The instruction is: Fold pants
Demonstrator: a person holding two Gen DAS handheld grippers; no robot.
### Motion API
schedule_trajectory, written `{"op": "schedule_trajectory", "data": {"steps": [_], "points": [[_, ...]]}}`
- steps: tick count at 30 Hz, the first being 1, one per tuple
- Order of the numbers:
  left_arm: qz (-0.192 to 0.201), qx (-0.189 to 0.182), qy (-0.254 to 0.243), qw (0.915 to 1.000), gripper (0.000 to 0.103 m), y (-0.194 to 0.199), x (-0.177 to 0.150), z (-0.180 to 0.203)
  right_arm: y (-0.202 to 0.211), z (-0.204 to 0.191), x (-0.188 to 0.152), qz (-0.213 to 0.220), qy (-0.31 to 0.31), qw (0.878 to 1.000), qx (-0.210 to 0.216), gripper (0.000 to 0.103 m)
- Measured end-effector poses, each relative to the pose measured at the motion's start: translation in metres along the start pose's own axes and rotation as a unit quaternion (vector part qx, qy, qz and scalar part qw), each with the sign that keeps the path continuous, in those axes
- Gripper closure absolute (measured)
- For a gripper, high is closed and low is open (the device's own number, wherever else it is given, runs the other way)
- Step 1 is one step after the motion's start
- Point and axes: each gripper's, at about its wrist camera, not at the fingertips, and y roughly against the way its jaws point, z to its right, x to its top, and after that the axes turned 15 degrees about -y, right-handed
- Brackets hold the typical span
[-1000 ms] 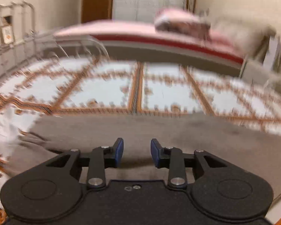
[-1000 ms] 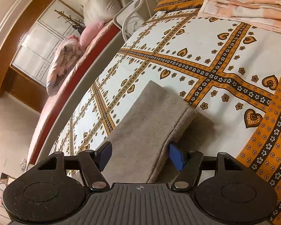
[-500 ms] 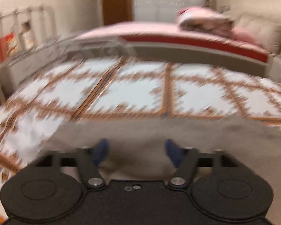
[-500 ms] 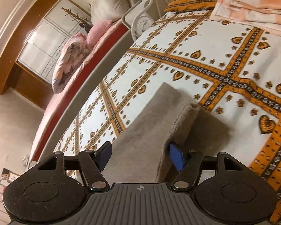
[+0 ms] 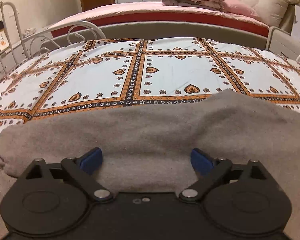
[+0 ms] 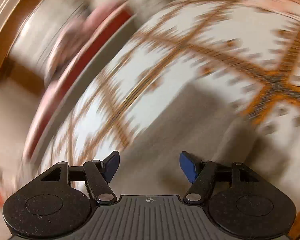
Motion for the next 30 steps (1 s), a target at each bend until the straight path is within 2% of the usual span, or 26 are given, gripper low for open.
{"op": "schedule_trajectory", "data": {"steps": [2, 4, 6, 12, 17, 18, 19, 24, 25, 26, 27, 30], "points": [[-0.001, 0.001, -0.002, 1.0000, 0.013, 0.004, -0.001, -0.003, 0.024, 0.014, 0.016, 0.044, -0.037, 0.998, 0.025, 0.036], [0.000, 0.006, -0.006, 1.0000, 0.013, 0.011, -0.002, -0.006, 0.051, 0.019, 0.022, 0.085, -0.033, 0.995, 0.038, 0.036], [0.002, 0.006, -0.006, 1.0000, 0.015, 0.016, -0.005, -0.008, 0.068, 0.028, 0.028, 0.099, -0.036, 0.994, 0.041, 0.036], [0.002, 0.008, -0.003, 1.0000, 0.015, 0.025, -0.014, -0.016, 0.079, 0.053, 0.032, 0.057, -0.029, 0.998, 0.012, 0.036], [0.000, 0.009, -0.001, 1.0000, 0.015, 0.029, -0.018, -0.021, 0.084, 0.055, 0.023, 0.017, -0.025, 0.999, -0.010, 0.036], [-0.002, 0.010, -0.002, 1.0000, 0.015, 0.029, -0.019, -0.021, 0.084, 0.057, 0.018, 0.004, -0.020, 1.000, -0.021, 0.042], [-0.003, 0.010, -0.003, 0.9999, 0.014, 0.029, -0.020, -0.021, 0.082, 0.056, 0.015, -0.002, -0.015, 0.999, -0.032, 0.056], [-0.008, 0.012, -0.003, 0.9999, 0.013, 0.027, -0.021, -0.020, 0.069, 0.054, 0.012, -0.016, -0.008, 0.999, -0.033, 0.060], [-0.009, 0.011, -0.004, 0.9999, 0.012, 0.026, -0.022, -0.019, 0.066, 0.056, 0.012, -0.017, -0.010, 0.999, -0.036, 0.065], [-0.010, 0.011, -0.007, 0.9999, 0.011, 0.026, -0.022, -0.019, 0.063, 0.055, 0.012, -0.016, -0.004, 0.999, -0.042, 0.076], [-0.011, 0.010, -0.008, 0.9999, 0.011, 0.026, -0.023, -0.019, 0.062, 0.052, 0.012, -0.009, 0.011, 0.999, -0.052, 0.094], [-0.012, 0.006, -0.008, 0.9999, 0.010, 0.027, -0.025, -0.020, 0.069, 0.050, 0.012, 0.011, 0.025, 0.999, -0.032, 0.094]]}}
